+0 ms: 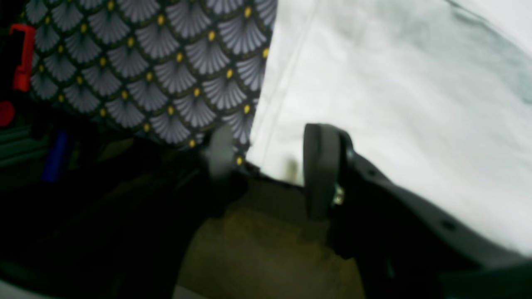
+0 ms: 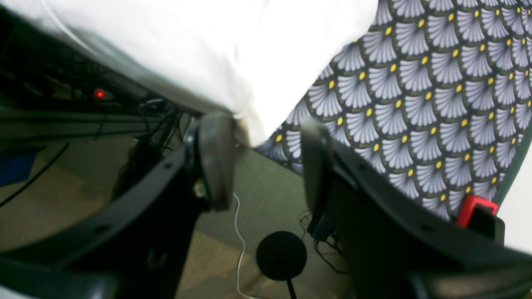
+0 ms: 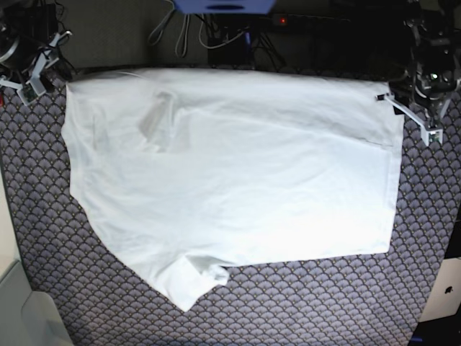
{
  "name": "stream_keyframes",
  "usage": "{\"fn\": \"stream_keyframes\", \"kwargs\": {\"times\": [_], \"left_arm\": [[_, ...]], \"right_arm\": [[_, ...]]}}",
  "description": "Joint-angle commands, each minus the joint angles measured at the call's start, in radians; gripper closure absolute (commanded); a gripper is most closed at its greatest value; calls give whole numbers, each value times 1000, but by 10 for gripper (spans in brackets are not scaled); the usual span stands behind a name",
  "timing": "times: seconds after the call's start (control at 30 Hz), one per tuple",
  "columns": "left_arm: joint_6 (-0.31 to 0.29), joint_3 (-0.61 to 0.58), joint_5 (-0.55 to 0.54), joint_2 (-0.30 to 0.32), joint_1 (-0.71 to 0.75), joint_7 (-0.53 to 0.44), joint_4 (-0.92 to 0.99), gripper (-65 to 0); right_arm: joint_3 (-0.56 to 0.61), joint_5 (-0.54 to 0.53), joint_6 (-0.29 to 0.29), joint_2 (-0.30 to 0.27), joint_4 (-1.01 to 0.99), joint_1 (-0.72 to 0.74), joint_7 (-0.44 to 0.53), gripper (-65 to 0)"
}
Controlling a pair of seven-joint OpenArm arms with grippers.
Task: Fold the T-shirt properly
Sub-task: 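Move both grippers along the shirt sides toward the hem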
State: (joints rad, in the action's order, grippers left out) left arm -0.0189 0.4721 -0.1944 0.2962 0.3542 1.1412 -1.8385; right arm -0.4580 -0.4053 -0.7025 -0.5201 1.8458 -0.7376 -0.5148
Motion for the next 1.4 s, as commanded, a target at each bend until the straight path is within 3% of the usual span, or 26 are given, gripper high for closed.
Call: {"fn": "stream_keyframes", "kwargs": {"times": [0.0,0.3,0.5,0.7,0.8,1.0,1.23,1.37], "left_arm": [[4,9,6,13,-2,-10,-19,-276],[4,15,6,27,-8,-10,-20,-279],[4,86,2,25,-47,-10,-50,-279],[4,103,2,18,-129,-11,-54,-280],[6,101,6,-18,-191,-11,-53,-280],[6,95,11,-81,-329,-20,-42,-280],[6,95,8,-110,-479,-26,101,-276],[6,95,6,-107,-533,-171,247,-276]], "right_arm": [[-12,-13,4,-16,10,-6,17,-275],[-84,-11,4,-15,8,-7,17,-275],[-160,-13,4,-16,8,3,17,-276],[-149,-13,4,-16,8,129,15,-277],[-97,-11,4,-27,8,218,9,-277],[35,-2,4,-62,-11,435,-152,-277],[255,181,4,-61,-186,715,-181,-278],[376,199,4,-58,-329,866,-179,-278]]}}
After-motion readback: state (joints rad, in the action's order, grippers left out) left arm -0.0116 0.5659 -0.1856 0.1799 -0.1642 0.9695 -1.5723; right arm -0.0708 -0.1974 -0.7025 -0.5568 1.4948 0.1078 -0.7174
